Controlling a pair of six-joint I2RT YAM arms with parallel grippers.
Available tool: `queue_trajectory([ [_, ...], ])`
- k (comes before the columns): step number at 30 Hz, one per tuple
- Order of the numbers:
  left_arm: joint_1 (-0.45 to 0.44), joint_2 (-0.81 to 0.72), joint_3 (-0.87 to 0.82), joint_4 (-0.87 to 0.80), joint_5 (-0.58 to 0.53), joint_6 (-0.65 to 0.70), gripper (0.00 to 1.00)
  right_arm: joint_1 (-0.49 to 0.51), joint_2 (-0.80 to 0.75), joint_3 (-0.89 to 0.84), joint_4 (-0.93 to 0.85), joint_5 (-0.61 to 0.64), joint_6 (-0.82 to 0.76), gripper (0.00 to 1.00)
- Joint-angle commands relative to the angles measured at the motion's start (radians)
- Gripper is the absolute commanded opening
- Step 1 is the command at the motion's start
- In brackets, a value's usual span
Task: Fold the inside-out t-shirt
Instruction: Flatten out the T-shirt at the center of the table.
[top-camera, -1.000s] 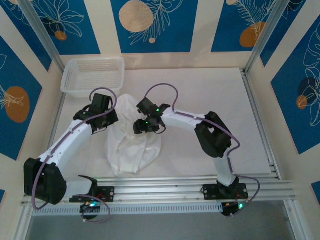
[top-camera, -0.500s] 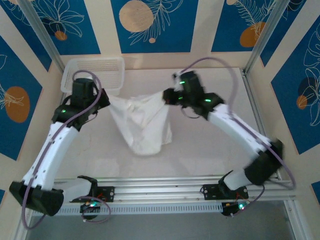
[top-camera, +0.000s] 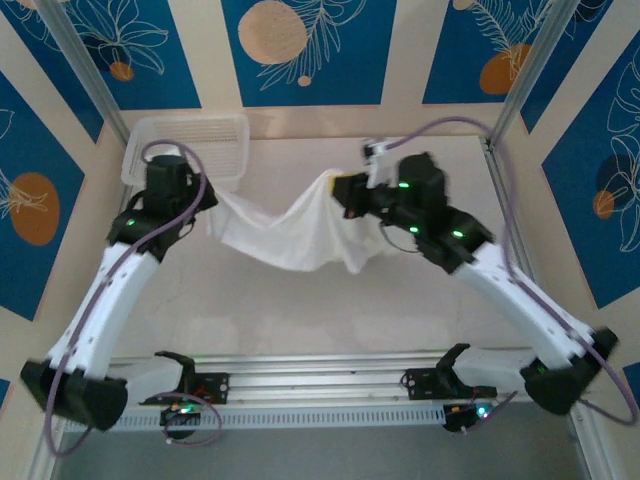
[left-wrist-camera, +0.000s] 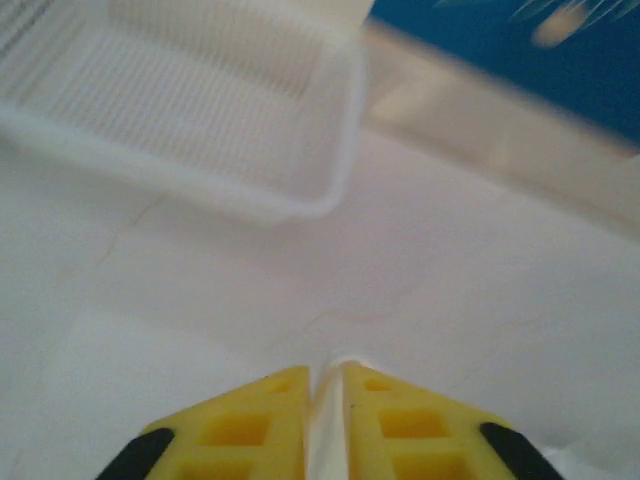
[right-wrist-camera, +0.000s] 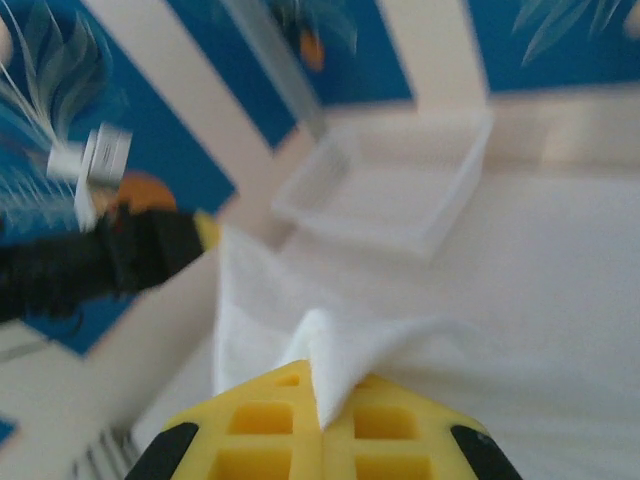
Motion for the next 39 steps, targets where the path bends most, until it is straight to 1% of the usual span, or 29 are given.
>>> queue_trajectory([
  [1,0.038,0.031,-0.063,-0.083,-0.092,-0.048,0.34,0.079,0.174,-0.021,-0.026,-0.312,-0.067,0.0],
  [3,0.063,0.021,-0.101,-0.057,-0.07,-0.054,0.42,0.167,0.297,0.049,-0.134,-0.47,-0.151,0.05],
  [4,0.07,0.012,-0.111,-0.043,-0.061,-0.049,0.44,0.196,0.323,0.078,-0.165,-0.496,-0.166,0.07],
  [5,0.074,0.004,-0.119,-0.02,-0.046,-0.033,0.46,0.211,0.33,0.087,-0.168,-0.519,-0.164,0.11],
  [7,0.073,0.001,-0.122,0.028,0.018,0.004,0.49,0.186,0.278,0.037,-0.085,-0.524,-0.111,0.26],
  [9,0.073,0.03,-0.109,0.081,0.164,0.042,0.49,0.091,0.179,-0.071,0.048,-0.484,-0.002,0.48],
  [10,0.071,0.052,-0.098,0.097,0.234,0.049,0.48,0.037,0.14,-0.122,0.091,-0.454,0.046,0.49],
  [11,0.066,0.084,-0.079,0.107,0.312,0.059,0.47,-0.027,0.099,-0.174,0.116,-0.393,0.11,0.5],
  [12,0.054,0.124,-0.057,0.112,0.38,0.073,0.47,-0.087,0.067,-0.215,0.095,-0.295,0.179,0.5],
  [13,0.04,0.161,-0.033,0.107,0.421,0.088,0.46,-0.134,0.05,-0.241,0.049,-0.204,0.232,0.49],
  [14,0.013,0.203,-0.003,0.093,0.444,0.103,0.46,-0.187,0.038,-0.257,-0.036,-0.114,0.294,0.49],
  [15,-0.018,0.246,0.029,0.075,0.449,0.121,0.46,-0.235,0.036,-0.264,-0.135,-0.048,0.359,0.49],
  [16,-0.044,0.281,0.053,0.064,0.45,0.133,0.46,-0.275,0.034,-0.28,-0.186,-0.032,0.398,0.49],
  [18,-0.096,0.356,0.098,0.06,0.46,0.143,0.48,-0.339,0.004,-0.351,-0.197,-0.066,0.447,0.5],
  [22,-0.157,0.486,0.166,0.058,0.454,0.14,0.53,-0.354,-0.075,-0.491,-0.241,-0.003,0.554,0.54],
  [23,-0.167,0.513,0.179,0.058,0.444,0.138,0.54,-0.355,-0.084,-0.523,-0.248,-0.004,0.571,0.65],
  [26,-0.177,0.56,0.19,0.068,0.426,0.132,0.57,-0.366,-0.052,-0.591,-0.215,-0.087,0.567,0.74],
  [28,-0.179,0.569,0.187,0.075,0.426,0.131,0.59,-0.368,-0.003,-0.616,-0.161,-0.168,0.559,0.74],
  [31,-0.18,0.555,0.172,0.071,0.413,0.138,0.59,-0.356,0.081,-0.617,-0.095,-0.241,0.552,0.72],
  [34,-0.181,0.529,0.151,0.055,0.381,0.152,0.6,-0.323,0.151,-0.596,-0.052,-0.274,0.56,0.68],
  [37,-0.18,0.51,0.132,0.041,0.353,0.162,0.6,-0.277,0.221,-0.569,-0.033,-0.275,0.569,0.66],
  [38,-0.18,0.507,0.127,0.039,0.345,0.162,0.6,-0.268,0.245,-0.563,-0.023,-0.277,0.58,0.65],
  [39,-0.18,0.506,0.127,0.036,0.337,0.158,0.6,-0.263,0.262,-0.563,-0.004,-0.282,0.593,0.57],
])
